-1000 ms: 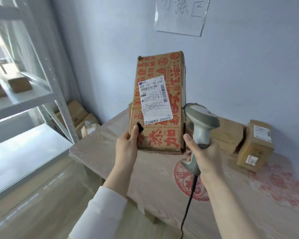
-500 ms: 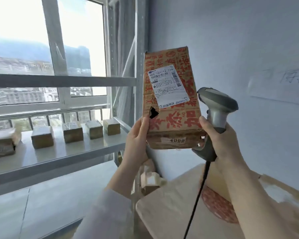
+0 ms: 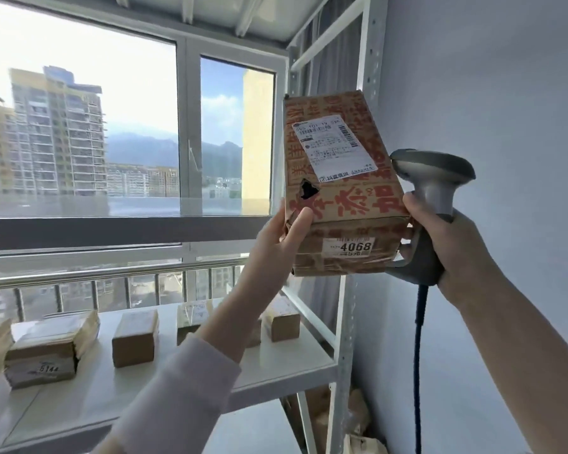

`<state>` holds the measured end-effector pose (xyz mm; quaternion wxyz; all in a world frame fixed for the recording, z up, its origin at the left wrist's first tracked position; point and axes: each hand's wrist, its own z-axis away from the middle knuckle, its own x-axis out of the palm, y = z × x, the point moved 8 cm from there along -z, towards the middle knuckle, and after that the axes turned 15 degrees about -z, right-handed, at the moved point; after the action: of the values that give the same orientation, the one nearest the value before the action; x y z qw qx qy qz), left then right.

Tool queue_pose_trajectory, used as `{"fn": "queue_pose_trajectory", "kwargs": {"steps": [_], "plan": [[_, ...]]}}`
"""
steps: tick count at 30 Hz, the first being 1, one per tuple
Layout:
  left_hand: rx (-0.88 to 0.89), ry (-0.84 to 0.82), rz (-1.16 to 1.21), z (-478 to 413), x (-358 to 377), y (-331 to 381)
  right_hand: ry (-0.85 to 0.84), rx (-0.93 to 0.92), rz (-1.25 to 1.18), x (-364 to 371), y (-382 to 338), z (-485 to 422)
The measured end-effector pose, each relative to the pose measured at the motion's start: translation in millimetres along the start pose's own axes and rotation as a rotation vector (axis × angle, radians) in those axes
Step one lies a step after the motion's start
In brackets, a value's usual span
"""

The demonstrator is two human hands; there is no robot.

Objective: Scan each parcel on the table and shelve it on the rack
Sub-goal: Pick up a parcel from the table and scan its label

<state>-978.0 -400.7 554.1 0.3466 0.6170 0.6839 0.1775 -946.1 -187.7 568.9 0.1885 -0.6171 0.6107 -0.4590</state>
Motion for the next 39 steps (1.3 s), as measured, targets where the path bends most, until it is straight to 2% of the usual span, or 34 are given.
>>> {"fn": "queue_pose_trajectory", "kwargs": {"steps": [7, 14, 31, 39], "plan": [[-0.04, 0.082, -0.179, -58, -22, -23, -0.058, 0.083, -0.173, 29, 35, -72], [-0.07, 0.117, -0.247, -94, -47, -55, -0.099, 0.12, -0.268, 67, 69, -119], [-0.076, 0.03, -0.522, -213, -102, -116, -0.064, 0.249, -0.093, 141, 107, -232], [-0.22, 0.01, -0.59, -230, -101, -138, -0.153, 0.37, 0.009, 149, 131, -261]]}}
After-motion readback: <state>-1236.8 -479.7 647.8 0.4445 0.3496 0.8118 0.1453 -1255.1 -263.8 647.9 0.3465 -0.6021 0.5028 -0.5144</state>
